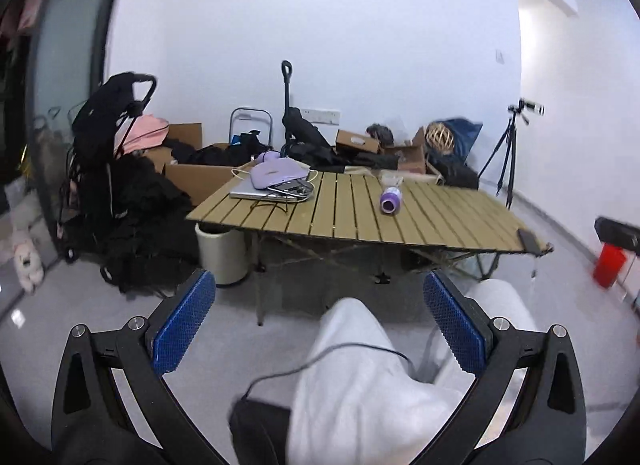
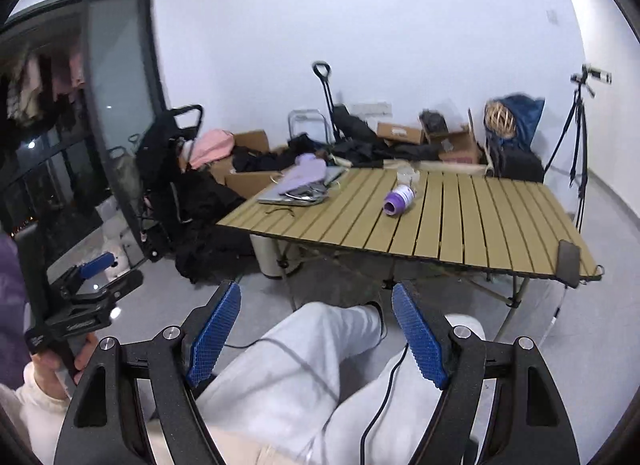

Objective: Organize rigid objects

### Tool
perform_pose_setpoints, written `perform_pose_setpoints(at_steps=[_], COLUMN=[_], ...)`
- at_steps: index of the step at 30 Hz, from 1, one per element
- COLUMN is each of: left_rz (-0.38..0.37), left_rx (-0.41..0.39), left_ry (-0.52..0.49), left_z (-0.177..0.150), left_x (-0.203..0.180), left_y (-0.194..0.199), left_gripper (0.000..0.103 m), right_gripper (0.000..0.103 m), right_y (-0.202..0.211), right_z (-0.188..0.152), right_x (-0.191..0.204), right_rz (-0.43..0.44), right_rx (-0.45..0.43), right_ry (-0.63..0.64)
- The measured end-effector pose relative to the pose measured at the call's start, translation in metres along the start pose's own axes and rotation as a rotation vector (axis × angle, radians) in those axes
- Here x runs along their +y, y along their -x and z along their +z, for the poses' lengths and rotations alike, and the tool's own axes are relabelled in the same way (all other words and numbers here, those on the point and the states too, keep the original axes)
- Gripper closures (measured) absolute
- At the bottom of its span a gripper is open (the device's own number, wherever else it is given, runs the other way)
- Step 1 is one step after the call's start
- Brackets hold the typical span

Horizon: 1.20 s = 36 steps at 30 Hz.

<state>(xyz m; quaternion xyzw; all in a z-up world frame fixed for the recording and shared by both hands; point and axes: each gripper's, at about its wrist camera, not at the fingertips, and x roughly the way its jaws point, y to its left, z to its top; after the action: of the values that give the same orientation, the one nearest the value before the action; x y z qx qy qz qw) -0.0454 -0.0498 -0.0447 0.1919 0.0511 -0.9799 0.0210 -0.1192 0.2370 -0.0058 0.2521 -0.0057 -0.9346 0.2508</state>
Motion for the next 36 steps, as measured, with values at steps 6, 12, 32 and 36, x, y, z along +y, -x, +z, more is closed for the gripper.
perform_pose_setpoints(at_steps=[6,12,32,36], left_rz=[0.01,-0.016,-0.031,-0.036], left_rx=[-0.098,-0.22,-0.245,-0.262], left_ry=[-0.086,-0.107,-0.123,-0.129], left_z=[-0.016,-0.006,-0.014,-0.014], left_x=[-0.031,-0.039,-0.04,-0.04], left_y=[0.043,0.069,0.079,0.083], left_gripper=[0.0,0.0,0.0,0.0], right_gripper=[0.02,0.02,0.02,0.02], right_y=[0.056,0.062,0.06,0.06], right_z=[-0.054,-0.06,-0.065,-0.064], right_x=[0.039,0.056,0.053,0.053], right_rz=[0.002,-0.073,-0.065,-0.063], right_rx=[-0.131,-0.133,-0.117,-0.113], right_ry=[-0.005,0.095,0.087,0.086])
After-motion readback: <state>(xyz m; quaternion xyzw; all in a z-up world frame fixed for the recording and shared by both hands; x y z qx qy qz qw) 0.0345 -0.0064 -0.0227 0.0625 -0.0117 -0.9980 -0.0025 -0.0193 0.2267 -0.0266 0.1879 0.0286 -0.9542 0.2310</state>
